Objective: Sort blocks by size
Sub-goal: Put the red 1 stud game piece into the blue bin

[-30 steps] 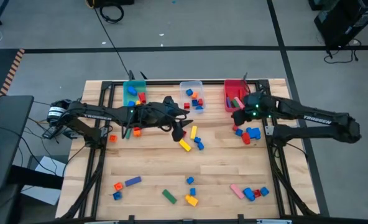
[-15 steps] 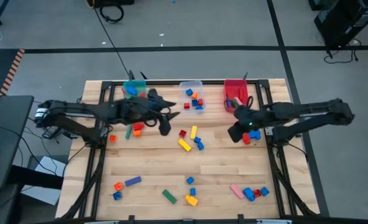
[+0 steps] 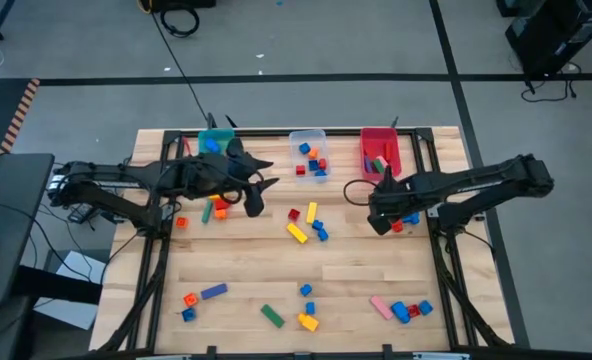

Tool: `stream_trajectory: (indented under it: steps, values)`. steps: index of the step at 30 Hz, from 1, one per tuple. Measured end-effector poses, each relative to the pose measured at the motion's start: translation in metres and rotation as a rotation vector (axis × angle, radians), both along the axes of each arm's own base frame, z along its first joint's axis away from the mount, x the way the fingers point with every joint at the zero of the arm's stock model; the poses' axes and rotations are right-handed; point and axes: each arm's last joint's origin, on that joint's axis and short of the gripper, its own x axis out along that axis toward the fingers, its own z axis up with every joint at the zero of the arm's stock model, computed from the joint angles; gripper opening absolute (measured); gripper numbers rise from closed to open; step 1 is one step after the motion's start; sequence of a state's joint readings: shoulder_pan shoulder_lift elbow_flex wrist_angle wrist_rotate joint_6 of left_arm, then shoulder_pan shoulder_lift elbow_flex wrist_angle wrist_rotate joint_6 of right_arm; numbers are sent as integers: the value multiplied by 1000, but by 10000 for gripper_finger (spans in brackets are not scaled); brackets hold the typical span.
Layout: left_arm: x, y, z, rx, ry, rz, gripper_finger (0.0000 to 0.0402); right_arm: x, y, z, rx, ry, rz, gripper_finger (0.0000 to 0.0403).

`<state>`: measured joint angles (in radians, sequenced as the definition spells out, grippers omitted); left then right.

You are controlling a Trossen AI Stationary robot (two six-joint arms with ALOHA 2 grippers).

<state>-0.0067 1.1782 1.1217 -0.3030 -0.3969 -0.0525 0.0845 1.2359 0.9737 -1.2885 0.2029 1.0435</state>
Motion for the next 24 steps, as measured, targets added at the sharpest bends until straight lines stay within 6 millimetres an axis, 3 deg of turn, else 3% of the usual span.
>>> stream_trajectory:
  steps: [5,13,24]
  values:
    - [-1,1,-2,11,24,28,204,-5,-5,-14,-8,94,-39,127]
    - [-1,1,-2,9,24,29,204,-30,-6,-61,82,69,-178,215]
    - [-1,1,-2,-26,7,42,204,-34,-3,-101,181,-20,-294,229]
